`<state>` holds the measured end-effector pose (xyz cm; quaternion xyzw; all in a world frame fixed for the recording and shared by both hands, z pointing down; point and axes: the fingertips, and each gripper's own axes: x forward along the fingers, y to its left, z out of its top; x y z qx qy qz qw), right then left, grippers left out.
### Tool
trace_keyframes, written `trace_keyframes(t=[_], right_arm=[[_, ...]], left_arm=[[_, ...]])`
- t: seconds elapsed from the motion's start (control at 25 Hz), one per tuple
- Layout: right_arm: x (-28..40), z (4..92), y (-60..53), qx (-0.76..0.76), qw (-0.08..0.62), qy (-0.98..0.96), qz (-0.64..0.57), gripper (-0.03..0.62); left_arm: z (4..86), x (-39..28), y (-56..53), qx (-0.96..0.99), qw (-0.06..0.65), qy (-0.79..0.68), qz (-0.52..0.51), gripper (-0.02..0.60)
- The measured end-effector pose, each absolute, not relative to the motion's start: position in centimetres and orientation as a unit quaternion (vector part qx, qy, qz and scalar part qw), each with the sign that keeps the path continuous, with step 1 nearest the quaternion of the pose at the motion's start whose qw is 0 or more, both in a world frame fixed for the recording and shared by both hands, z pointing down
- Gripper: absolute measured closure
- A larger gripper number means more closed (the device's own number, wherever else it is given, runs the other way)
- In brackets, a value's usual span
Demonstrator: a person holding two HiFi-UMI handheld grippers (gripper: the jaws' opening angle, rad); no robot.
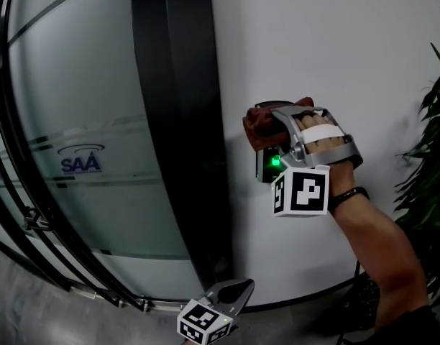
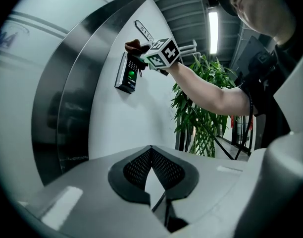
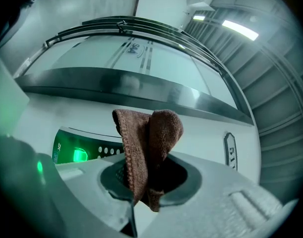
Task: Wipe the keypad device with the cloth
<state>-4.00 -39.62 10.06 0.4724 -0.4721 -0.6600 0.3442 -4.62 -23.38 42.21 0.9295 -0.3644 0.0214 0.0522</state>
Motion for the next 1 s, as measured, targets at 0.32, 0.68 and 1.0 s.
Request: trace_keyframes(t=[0.32,0.68,1.0], right_arm=[[-3.5,11.6,-39.6,0.476,0.343,-0.483,-0.65,0.54],[-3.0,13.6,-39.6,0.473,0.34,-0.496,-0.644,0.54],[-2.8,15.8,-39.6,0.469,0.343,-0.511,-0.633,0.54]], left_arm=[[42.0,-4.7,-23.0,0.93,0.052,-0.364,0.022,0.565],[42.5,-5.0,-23.1,0.927,0.059,-0.369,0.021,0.565],[42.5,-4.6,-23.1,0.927,0.067,-0.369,0.02,0.565]])
